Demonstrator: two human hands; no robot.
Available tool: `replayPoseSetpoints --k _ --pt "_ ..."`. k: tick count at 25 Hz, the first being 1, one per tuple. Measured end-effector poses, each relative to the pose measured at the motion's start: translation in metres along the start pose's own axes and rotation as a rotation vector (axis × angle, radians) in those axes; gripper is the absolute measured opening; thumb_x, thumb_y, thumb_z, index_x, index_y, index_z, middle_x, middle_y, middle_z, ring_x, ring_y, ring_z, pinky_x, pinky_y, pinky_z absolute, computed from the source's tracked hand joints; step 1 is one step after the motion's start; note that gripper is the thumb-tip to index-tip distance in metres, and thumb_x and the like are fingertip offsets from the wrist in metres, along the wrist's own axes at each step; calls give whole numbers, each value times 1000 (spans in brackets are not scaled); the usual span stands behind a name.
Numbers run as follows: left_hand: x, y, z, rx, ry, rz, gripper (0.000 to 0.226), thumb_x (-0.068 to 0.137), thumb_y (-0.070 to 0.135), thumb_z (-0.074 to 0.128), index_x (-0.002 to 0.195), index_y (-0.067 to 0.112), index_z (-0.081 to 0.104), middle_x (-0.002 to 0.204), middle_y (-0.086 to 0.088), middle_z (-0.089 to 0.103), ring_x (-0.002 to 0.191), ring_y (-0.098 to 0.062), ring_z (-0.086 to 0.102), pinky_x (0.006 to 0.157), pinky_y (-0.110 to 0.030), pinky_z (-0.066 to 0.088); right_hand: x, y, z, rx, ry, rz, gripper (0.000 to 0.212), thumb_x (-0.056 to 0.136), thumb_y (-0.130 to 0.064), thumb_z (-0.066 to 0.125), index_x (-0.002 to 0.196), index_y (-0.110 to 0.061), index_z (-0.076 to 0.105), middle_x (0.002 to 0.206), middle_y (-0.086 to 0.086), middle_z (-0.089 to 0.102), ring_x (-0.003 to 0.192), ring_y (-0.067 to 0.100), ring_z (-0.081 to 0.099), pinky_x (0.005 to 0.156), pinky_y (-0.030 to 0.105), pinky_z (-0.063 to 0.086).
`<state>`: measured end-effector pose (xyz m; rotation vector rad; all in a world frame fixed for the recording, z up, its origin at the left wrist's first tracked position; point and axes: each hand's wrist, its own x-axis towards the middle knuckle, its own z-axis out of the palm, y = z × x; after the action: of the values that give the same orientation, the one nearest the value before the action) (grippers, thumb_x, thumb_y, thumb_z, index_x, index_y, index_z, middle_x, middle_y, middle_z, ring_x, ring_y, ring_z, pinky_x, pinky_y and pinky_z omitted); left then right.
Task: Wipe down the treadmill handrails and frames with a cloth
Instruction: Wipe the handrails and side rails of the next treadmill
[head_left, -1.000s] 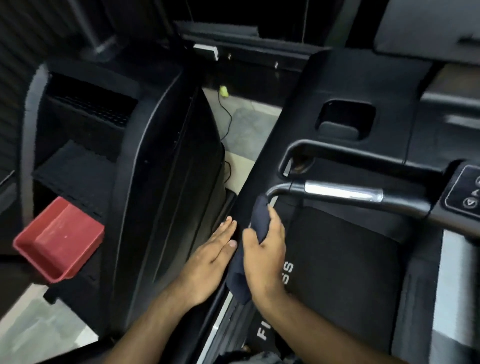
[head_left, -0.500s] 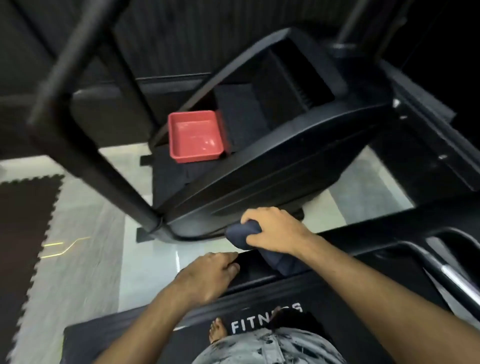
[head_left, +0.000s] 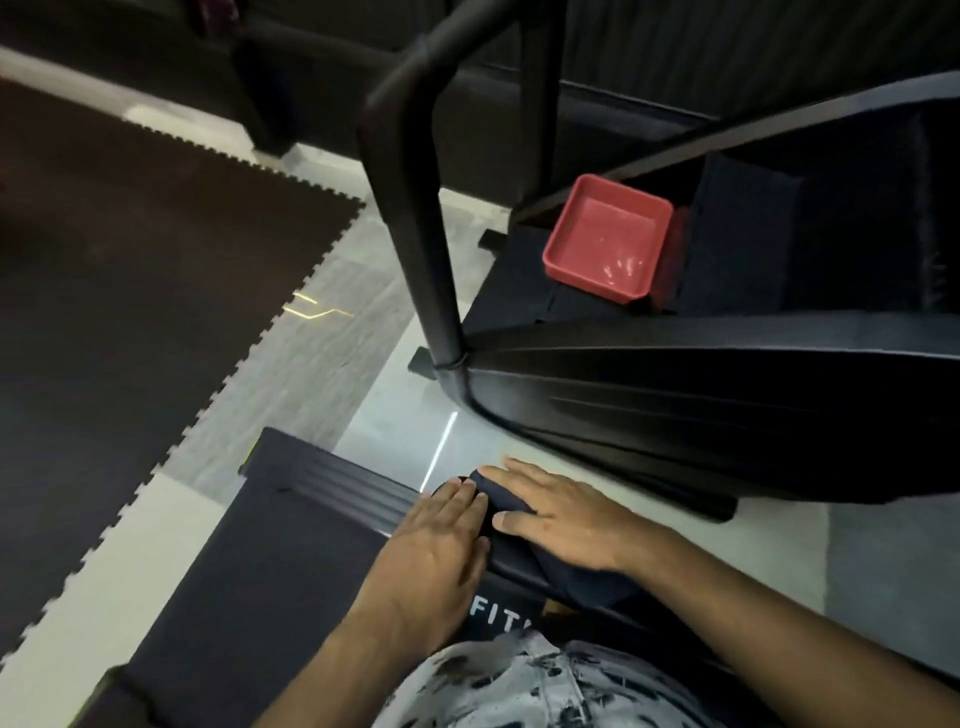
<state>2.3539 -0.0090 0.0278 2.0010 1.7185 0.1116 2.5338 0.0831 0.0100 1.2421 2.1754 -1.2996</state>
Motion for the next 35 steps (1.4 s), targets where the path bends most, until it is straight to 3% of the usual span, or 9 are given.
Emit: replayPoseSetpoints --k 4,9,13,16,19,23,28,31,35 --pt "1 10 2 35 29 -78 57 102 40 22 155 18 20 162 1 17 150 -10 6 117 -20 -8 41 -20 -26 -294 -84 159 52 99 -50 20 135 -25 48 143 11 53 126 33 52 99 44 41" --pt "-2 9 2 -18 30 -114 59 101 44 22 154 18 23 162 1 19 150 -8 7 114 -17 -10 2 -38 4 -338 323 46 31 100 -41 29 123 -22 38 106 7 71 96 34 67 86 48 38" --pt "4 0 0 -9 -3 -82 72 91 51 10 153 18 28 160 2 26 149 -9 14 117 -18 -4 48 -21 -14 136 0 191 37 98 -49 37 128 -33 52 133 2 61 121 28 55 104 43 38" --pt "6 -2 -4 -46 -5 -73 60 97 43 26 150 17 35 157 0 32 147 -10 21 116 -17 -3 27 -15 -2 99 67 39 51 98 -49 43 148 -42 38 156 -11 38 142 17 37 115 36 31" --pt "4 -6 -3 -51 -19 -89 58 98 41 33 149 13 37 156 -2 34 146 -9 21 116 -20 -1 24 -20 6 59 162 -70 52 100 -41 42 151 -43 33 157 -16 36 138 15 41 114 36 34" --pt "9 -16 -2 -1 -101 -42 66 98 50 12 154 15 20 162 0 15 148 -6 0 118 -20 -3 60 -17 -20 207 -102 205 42 98 -45 36 137 -45 50 150 -12 49 133 21 47 111 41 35" --pt "18 -17 -3 46 -187 -12 71 96 50 5 154 13 20 162 -4 19 151 -14 7 123 -32 6 31 -20 6 -57 159 134 47 98 -44 30 144 -43 38 146 -3 50 123 29 52 100 45 42" --pt "24 -18 -5 85 -216 37 72 95 50 4 153 12 24 160 -6 24 150 -18 12 123 -34 7 56 -6 -20 87 -106 309 41 101 -41 28 133 -37 54 144 -3 53 123 26 53 99 41 40" --pt "38 -18 -6 87 -260 98 71 95 49 8 151 11 32 157 -8 33 149 -19 21 122 -34 12 3 -16 9 -72 145 288 49 100 -43 29 148 -41 35 147 -2 49 125 28 51 100 43 41"
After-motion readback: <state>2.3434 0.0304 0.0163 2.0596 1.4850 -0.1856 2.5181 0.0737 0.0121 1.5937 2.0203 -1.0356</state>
